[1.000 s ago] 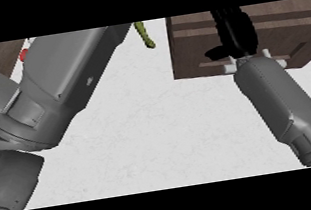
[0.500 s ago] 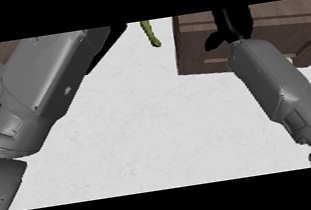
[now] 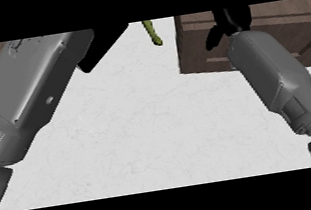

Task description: Pick up the can, place it into the drawer and close the drawer

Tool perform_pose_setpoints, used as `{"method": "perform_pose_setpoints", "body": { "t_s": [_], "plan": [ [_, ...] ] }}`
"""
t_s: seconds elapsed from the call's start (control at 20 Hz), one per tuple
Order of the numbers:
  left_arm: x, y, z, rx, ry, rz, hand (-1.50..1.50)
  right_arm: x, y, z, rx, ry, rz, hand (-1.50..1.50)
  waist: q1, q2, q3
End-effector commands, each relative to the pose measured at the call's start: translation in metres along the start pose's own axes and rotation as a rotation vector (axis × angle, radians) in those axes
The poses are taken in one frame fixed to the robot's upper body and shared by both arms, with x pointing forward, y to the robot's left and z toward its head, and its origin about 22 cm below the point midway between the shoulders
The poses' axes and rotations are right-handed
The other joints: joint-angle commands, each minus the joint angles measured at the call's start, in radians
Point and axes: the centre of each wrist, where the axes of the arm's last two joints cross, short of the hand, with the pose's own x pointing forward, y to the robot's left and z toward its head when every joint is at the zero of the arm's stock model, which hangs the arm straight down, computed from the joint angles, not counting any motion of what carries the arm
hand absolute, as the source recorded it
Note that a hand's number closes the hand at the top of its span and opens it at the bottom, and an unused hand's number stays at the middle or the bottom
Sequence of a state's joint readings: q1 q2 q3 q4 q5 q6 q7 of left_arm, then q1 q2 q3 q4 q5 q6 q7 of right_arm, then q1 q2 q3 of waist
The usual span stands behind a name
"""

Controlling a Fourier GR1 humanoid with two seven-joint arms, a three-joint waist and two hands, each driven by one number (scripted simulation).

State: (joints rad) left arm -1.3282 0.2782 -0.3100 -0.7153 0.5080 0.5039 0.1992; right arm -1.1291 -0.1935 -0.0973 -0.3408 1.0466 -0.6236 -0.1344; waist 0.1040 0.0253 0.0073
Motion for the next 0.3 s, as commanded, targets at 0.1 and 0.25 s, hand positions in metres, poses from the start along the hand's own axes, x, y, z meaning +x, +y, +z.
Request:
{"method": "perform_pose_setpoints", "body": {
  "t_s": [0.1, 0.25],
  "plan": [
    [0.002, 0.018, 0.004, 0.011, -0.001, -0.005, -1.50, 0.029, -0.025, -0.030, -0.137, -0.016, -0.170, -1.50, 0.011, -0.012, -0.005],
    [-0.015, 0.028, 0.011, -0.004, -0.001, -0.005, -1.50, 0.024, -0.025, -0.029, -0.145, -0.003, -0.172, -1.50, 0.026, -0.012, -0.006]
  ]
}}
